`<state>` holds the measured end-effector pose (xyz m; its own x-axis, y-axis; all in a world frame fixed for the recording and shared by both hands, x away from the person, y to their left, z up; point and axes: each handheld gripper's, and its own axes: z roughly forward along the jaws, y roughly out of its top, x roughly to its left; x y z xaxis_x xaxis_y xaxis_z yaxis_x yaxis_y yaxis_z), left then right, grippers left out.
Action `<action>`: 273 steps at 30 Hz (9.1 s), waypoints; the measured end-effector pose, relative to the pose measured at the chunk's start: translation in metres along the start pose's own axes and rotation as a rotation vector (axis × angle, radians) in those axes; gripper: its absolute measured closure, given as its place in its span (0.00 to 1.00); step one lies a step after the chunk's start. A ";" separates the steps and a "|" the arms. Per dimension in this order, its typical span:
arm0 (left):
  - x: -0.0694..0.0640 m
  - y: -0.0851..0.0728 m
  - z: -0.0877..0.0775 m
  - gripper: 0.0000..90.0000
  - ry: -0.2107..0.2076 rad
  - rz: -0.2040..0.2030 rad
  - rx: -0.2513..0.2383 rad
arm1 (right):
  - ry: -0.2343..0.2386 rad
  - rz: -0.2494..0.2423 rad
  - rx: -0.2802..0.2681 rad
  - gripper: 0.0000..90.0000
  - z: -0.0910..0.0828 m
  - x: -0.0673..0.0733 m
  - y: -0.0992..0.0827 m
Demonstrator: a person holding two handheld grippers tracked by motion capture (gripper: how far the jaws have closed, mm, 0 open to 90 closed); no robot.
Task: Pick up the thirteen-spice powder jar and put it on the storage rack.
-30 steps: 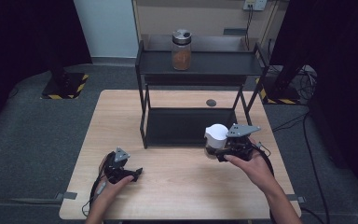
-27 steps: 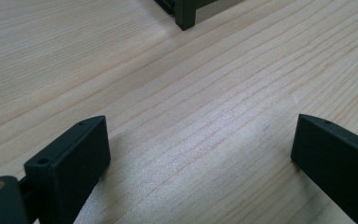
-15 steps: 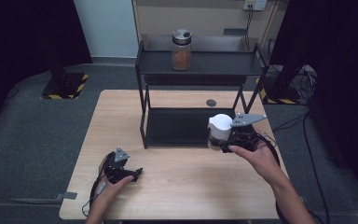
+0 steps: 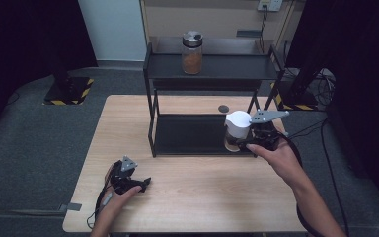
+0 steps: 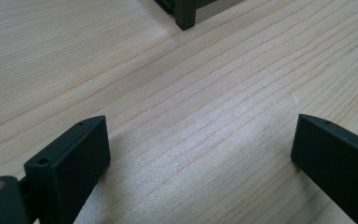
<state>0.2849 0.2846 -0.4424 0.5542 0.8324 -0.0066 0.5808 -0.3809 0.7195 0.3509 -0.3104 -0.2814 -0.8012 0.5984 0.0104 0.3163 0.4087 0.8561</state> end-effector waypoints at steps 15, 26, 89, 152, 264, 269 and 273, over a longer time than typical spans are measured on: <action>0.000 0.000 0.000 0.04 0.000 0.000 0.002 | -0.011 -0.020 -0.019 0.35 -0.012 0.001 0.034; 0.000 0.000 0.000 0.04 0.000 0.000 0.000 | -0.006 -0.025 -0.017 0.35 -0.022 -0.003 0.053; 0.000 0.000 0.000 0.03 0.000 0.001 0.001 | -0.044 -0.016 -0.054 0.35 -0.048 -0.030 0.159; 0.003 0.001 0.001 0.03 -0.010 0.006 0.003 | -0.156 0.061 -0.012 0.35 0.009 -0.080 0.190; 0.002 0.001 0.001 0.03 -0.008 0.007 0.002 | -0.114 -0.070 0.164 0.08 -0.017 0.021 0.088; 0.002 0.001 0.001 0.03 -0.008 0.007 0.002 | -0.110 -0.053 0.173 0.08 -0.009 0.021 0.078; 0.002 0.001 0.001 0.03 -0.009 0.007 0.003 | -0.100 -0.049 0.169 0.08 -0.003 0.023 0.072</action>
<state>0.2875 0.2857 -0.4422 0.5632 0.8263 -0.0076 0.5784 -0.3876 0.7177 0.3543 -0.2694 -0.2180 -0.7661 0.6367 -0.0879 0.3653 0.5439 0.7555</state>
